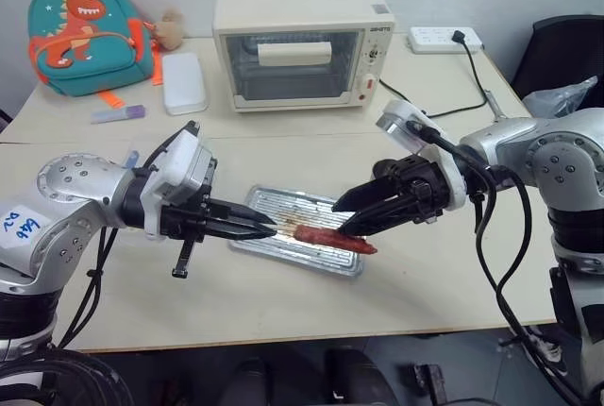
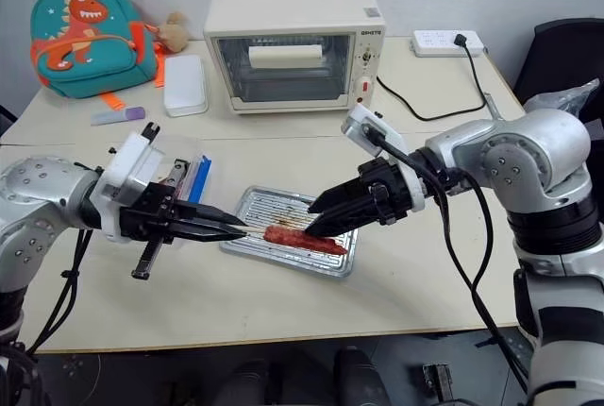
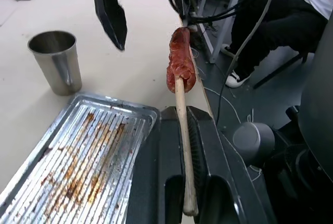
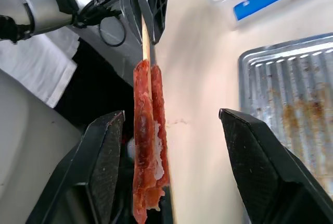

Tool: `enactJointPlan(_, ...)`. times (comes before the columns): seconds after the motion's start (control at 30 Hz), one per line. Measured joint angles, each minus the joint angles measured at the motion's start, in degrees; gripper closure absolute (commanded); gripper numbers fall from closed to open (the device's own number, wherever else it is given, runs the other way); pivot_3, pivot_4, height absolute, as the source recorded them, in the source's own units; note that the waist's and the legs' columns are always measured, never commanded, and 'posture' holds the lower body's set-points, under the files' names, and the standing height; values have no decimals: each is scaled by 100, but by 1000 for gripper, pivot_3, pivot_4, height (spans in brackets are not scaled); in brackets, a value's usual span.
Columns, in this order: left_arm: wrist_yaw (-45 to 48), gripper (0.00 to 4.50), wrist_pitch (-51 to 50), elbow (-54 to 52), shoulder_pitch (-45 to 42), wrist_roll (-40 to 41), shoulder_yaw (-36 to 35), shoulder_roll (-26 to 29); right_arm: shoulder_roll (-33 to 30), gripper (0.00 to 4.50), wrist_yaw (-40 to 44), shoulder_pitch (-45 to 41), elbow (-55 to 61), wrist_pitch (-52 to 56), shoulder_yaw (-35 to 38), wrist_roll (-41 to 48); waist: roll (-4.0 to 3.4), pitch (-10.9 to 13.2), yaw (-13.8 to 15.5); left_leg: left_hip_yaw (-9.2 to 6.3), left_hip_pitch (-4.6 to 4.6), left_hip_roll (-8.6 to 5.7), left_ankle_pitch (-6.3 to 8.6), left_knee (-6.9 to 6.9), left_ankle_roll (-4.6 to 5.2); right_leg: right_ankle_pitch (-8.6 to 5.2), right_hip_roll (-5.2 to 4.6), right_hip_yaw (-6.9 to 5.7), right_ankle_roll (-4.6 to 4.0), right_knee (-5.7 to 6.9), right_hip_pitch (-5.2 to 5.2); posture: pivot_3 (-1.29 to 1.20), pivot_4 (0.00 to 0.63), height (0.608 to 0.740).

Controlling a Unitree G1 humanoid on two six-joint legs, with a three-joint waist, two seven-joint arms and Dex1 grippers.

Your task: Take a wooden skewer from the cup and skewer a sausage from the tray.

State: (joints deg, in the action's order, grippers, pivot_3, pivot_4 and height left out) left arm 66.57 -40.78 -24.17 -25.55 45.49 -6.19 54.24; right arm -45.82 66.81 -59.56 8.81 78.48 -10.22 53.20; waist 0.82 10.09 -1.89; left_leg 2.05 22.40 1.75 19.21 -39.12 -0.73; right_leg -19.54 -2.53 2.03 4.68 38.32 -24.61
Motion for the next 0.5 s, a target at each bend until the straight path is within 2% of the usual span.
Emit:
enactJointPlan(0.17,-765,4500,-172,45,926,18,-962,-147,-223,1460,-32,-28,291,-777,318,-325,0,0,15,-2,0,0,1,2,1,0,-5,-1,0,-1,0,0,150,740)
enactJointPlan(0.33,-2355,4500,-587,-223,1759,382,-2108,-1066,-299,1460,-199,53,767,-1226,700,-423,2,-1,23,-6,-1,0,2,1,1,1,-11,-2,1,1,4,0,150,740)
enactJointPlan(0.5,-3935,4500,-723,-782,2394,723,-2939,-2039,-303,1460,-375,539,1230,-1686,821,-620,4,-3,29,-7,-1,-1,1,1,1,2,-12,-3,3,-1,6,0,150,740)
